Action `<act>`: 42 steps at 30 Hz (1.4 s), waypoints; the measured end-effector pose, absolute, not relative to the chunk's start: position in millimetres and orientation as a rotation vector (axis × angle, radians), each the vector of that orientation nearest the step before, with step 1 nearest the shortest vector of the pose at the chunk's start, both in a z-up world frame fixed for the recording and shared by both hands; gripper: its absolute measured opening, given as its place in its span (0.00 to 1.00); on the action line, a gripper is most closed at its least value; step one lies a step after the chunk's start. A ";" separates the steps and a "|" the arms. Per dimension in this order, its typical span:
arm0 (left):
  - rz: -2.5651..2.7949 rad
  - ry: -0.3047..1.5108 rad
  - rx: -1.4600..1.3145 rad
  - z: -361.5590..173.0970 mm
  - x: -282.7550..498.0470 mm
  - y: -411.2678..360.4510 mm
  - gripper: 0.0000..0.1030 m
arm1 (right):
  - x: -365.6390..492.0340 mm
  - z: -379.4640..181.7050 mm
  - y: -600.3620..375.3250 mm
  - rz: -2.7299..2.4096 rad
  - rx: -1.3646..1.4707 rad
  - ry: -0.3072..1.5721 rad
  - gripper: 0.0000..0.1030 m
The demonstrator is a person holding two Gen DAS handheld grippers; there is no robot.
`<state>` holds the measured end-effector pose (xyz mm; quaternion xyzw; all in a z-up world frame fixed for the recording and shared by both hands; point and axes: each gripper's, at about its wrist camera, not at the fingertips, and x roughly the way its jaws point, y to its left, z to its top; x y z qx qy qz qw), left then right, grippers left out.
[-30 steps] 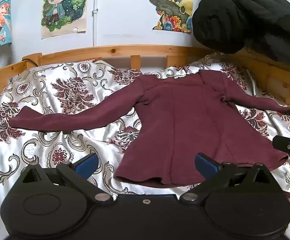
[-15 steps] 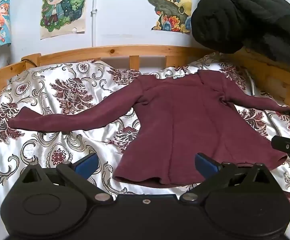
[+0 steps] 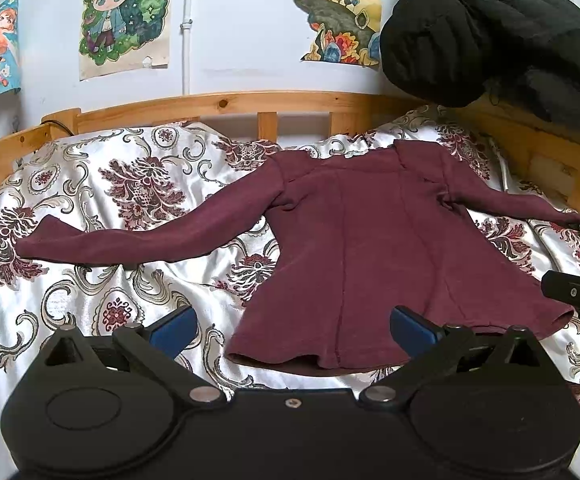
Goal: Fold small clothes
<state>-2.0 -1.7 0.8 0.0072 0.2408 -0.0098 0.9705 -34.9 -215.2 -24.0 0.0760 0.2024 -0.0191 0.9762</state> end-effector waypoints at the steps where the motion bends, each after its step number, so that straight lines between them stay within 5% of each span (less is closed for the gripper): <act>1: -0.019 0.488 0.014 0.9 -1.7 -1.8 0.99 | -35.1 -23.9 -215.3 -0.039 0.154 0.407 1.00; 42: -0.037 0.510 -0.002 -0.6 1.6 -2.6 0.99 | -34.6 -25.5 -216.2 -0.043 0.164 0.410 1.00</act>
